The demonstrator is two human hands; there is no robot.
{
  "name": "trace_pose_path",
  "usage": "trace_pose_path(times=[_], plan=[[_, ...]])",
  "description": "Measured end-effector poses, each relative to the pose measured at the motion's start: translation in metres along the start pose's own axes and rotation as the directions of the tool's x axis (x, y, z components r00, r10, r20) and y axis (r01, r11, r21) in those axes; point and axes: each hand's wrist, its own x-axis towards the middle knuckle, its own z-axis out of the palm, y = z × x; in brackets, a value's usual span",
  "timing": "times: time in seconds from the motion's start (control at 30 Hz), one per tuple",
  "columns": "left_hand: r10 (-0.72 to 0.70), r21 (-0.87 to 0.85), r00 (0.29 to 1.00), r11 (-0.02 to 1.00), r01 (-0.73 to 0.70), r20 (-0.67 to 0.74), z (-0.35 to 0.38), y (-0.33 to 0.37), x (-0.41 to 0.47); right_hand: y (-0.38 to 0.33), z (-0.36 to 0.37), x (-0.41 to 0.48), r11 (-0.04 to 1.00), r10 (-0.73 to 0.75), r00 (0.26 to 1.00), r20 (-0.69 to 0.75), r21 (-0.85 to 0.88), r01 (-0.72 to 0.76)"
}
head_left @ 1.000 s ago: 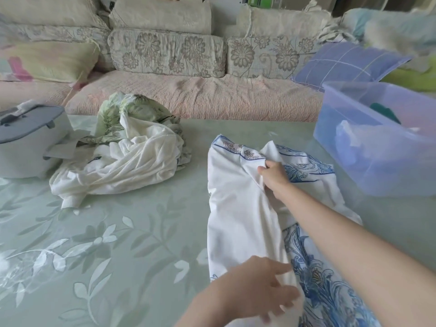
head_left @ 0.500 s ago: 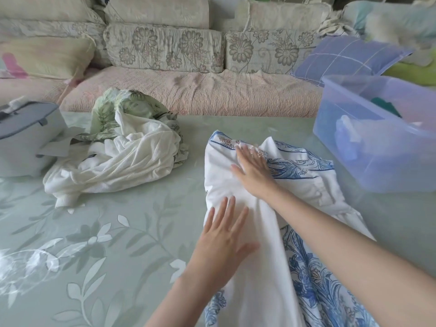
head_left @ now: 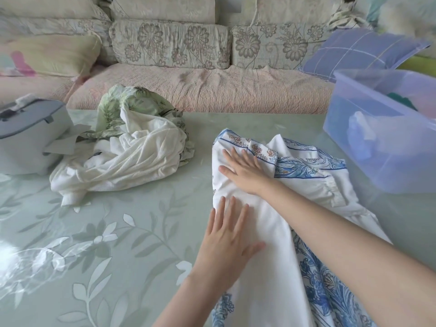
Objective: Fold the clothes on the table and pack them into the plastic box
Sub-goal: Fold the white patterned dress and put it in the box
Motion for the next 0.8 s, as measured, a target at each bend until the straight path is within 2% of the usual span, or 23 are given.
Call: trace_pose_path(times=[0.17,0.33,0.53,0.8], plan=[[-0.003,0.046,0.999,0.999,0.001,0.035,0.021,0.003,-0.003,-0.006,0.003,0.022,0.998,0.035,0.997,0.076,-0.049,-0.031],[0.04,0.043,0.999,0.998,-0.041,0.032,0.027,0.003,-0.004,-0.006,0.009,0.043,0.991,0.075,0.994,0.084,-0.114,-0.065],[0.025,0.018,1.0,1.0,-0.025,0.018,0.028,0.005,-0.004,-0.014,0.004,0.062,0.995,0.004,1.0,-0.02,-0.105,-0.006],[0.022,-0.005,1.0,1.0,-0.022,0.015,0.029,0.006,-0.002,-0.017,0.008,0.089,0.986,0.006,0.998,0.061,-0.167,0.004]])
